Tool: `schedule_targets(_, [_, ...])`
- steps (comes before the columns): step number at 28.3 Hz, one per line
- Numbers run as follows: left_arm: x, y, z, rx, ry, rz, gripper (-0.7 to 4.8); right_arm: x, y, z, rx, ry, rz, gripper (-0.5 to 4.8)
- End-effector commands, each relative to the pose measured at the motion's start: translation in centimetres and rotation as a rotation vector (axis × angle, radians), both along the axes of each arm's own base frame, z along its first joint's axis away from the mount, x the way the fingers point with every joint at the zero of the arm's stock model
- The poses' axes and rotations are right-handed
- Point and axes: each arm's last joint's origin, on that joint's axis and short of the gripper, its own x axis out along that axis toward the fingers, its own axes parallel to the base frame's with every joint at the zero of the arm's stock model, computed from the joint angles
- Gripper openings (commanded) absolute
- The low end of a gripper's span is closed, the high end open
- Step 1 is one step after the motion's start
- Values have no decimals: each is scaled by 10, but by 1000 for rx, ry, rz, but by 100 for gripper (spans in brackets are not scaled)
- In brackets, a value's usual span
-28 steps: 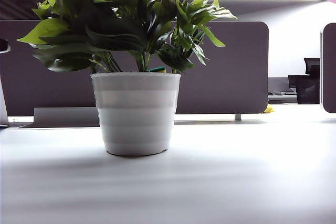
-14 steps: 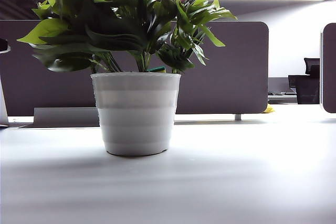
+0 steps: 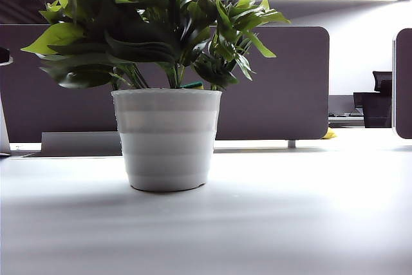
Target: Pick up the watering can from the table, water the potted plant, and put the can back.
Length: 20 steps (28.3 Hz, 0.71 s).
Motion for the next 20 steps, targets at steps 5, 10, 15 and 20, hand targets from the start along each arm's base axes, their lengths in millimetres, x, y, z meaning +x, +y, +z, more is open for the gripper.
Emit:
schedule_targets(5, [0,0,1,-5,-11,1,-5,-7,-1,19,13,-141,4,-8])
schedule_targets(10, [0,0,1,-5,-11,1,-5,-7,0,19,-20,-136,9,-8])
schedule_targets(15, [0,0,1,-5,-11,1,-5,-7,2,20,-27,-141,24,-8])
schedule_targets(20, [0,0,1,-5,-11,1,-5,-6,5,22,-47,-158,36,-8])
